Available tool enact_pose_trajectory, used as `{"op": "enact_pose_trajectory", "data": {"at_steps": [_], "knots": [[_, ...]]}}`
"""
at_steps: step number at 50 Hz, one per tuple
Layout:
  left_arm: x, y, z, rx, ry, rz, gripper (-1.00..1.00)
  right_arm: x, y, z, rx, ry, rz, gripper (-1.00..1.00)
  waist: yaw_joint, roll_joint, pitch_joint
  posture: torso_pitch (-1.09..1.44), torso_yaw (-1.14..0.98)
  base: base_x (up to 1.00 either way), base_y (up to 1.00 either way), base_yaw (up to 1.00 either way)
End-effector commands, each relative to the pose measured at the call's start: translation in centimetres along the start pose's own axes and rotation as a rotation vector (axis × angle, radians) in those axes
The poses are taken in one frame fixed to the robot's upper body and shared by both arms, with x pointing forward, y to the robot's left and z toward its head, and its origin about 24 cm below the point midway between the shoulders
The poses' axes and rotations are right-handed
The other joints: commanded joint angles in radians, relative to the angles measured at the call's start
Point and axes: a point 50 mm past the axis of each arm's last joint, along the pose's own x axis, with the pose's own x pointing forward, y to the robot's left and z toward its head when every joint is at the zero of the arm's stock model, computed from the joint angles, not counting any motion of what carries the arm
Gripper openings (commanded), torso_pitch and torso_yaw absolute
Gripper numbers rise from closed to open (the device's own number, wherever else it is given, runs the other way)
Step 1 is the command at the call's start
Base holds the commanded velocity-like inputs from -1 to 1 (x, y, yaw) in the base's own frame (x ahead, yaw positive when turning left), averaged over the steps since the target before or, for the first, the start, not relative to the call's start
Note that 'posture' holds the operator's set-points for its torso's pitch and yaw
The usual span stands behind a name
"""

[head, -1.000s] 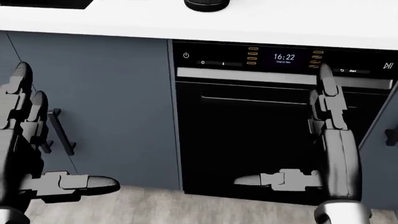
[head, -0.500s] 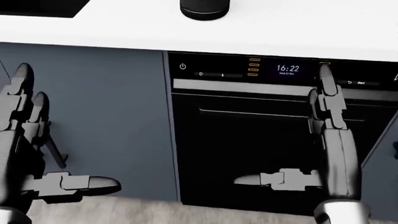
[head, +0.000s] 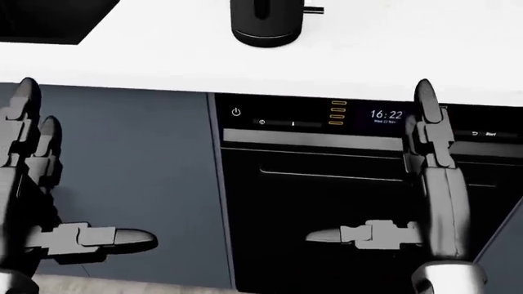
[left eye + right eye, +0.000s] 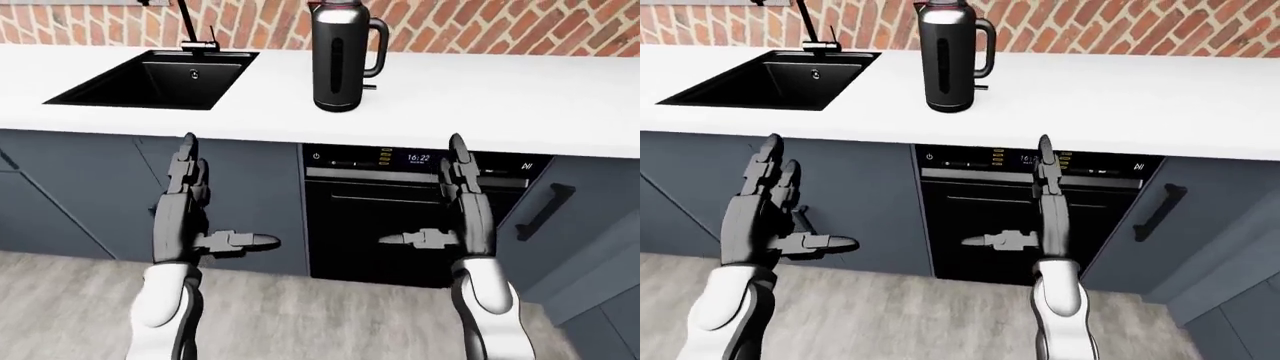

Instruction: Press down the lever to turn on the electric kettle.

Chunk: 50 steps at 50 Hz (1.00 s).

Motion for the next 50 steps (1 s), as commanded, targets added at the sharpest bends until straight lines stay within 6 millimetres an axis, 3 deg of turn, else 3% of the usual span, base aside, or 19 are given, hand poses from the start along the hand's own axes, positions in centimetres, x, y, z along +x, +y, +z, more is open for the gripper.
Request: {"op": "enact_pose_trajectory", "data": {"at_steps": [1,7,9,10,11,14,19,21,23,28,32,34,36,37,39,45,47,49,50], "knots": [[-0.01,0.5,1.78,0.018,-0.095,0.022,1.0,0.21,0.3,1.73,0.011,-0.091,0.011,1.0,0.001,-0.009,-0.013,0.0,0.0,0.19,0.0,0.0],[0.01,0.52,1.86,0.019,-0.096,0.022,1.0,0.19,0.27,1.71,0.01,-0.089,0.01,1.0,-0.006,0.049,-0.003,0.0,0.0,0.2,0.0,0.0],[-0.01,0.51,1.91,0.019,-0.096,0.022,1.0,0.17,0.27,1.74,0.009,-0.089,0.009,1.0,-0.011,0.09,-0.009,0.0,0.0,0.2,0.0,0.0],[-0.02,0.53,1.87,0.019,-0.096,0.023,1.0,0.15,0.25,1.75,0.009,-0.089,0.009,1.0,-0.012,0.125,-0.024,0.0,0.0,0.2,0.0,0.0],[-0.02,0.56,1.85,0.019,-0.096,0.024,1.0,0.16,0.23,1.76,0.009,-0.089,0.008,1.0,-0.005,0.11,-0.024,0.0,0.0,0.2,0.0,0.0],[-0.06,0.53,1.9,0.019,-0.096,0.024,1.0,0.19,0.22,1.76,0.009,-0.09,0.008,1.0,0.007,0.105,-0.014,0.0,0.0,0.19,0.0,0.0],[-0.11,0.48,1.8,0.02,-0.096,0.023,1.0,0.24,0.2,1.75,0.009,-0.091,0.008,1.0,0.013,0.059,-0.013,0.0,0.0,0.19,0.0,0.0],[-0.11,0.49,1.84,0.019,-0.096,0.024,1.0,0.23,0.22,1.77,0.009,-0.091,0.007,1.0,0.017,0.029,-0.013,0.0,0.0,0.19,0.0,0.0],[-0.1,0.48,1.8,0.019,-0.096,0.023,1.0,0.22,0.21,1.76,0.01,-0.092,0.007,1.0,0.017,-0.027,-0.029,0.0,0.0,0.2,0.0,0.0],[-0.09,0.51,1.72,0.019,-0.095,0.024,1.0,0.2,0.21,1.74,0.01,-0.094,0.007,1.0,-0.003,-0.002,-0.018,0.0,0.0,0.19,0.0,0.0],[-0.1,0.5,1.69,0.019,-0.095,0.023,1.0,0.14,0.23,1.74,0.01,-0.094,0.007,1.0,-0.005,0.037,-0.005,0.0,0.0,0.2,0.0,0.0],[-0.11,0.52,1.7,0.019,-0.095,0.024,1.0,0.12,0.23,1.74,0.01,-0.094,0.007,1.0,-0.01,0.069,-0.005,0.0,0.0,0.2,0.0,0.0],[-0.1,0.54,1.66,0.019,-0.095,0.024,1.0,0.08,0.25,1.75,0.01,-0.094,0.007,1.0,-0.012,0.13,-0.025,0.0,0.0,0.2,0.0,0.0],[-0.11,0.55,1.65,0.019,-0.095,0.025,1.0,0.04,0.25,1.76,0.01,-0.094,0.007,1.0,-0.003,0.108,-0.026,0.0,0.0,0.2,0.0,0.0],[-0.11,0.55,1.63,0.019,-0.095,0.025,1.0,0.05,0.17,1.81,0.01,-0.095,0.005,1.0,0.002,0.109,-0.011,0.0,0.0,0.2,0.0,0.0],[-0.19,0.5,1.61,0.02,-0.095,0.025,1.0,0.09,0.15,1.75,0.009,-0.095,0.005,1.0,0.013,0.058,-0.011,0.0,0.0,0.19,0.0,0.0],[-0.23,0.56,1.69,0.019,-0.096,0.028,1.0,0.06,0.15,1.77,0.01,-0.095,0.005,1.0,0.017,0.029,-0.014,0.0,0.0,0.19,0.0,0.0],[-0.24,0.51,1.69,0.019,-0.096,0.027,1.0,0.01,0.15,1.81,0.009,-0.096,0.004,1.0,0.017,-0.027,-0.029,0.0,0.0,0.19,0.0,0.0],[-0.24,0.51,1.72,0.02,-0.096,0.027,1.0,0.02,0.1,1.82,0.009,-0.096,0.003,1.0,0.01,-0.009,-0.027,0.0,0.0,0.2,0.0,0.0]]}}
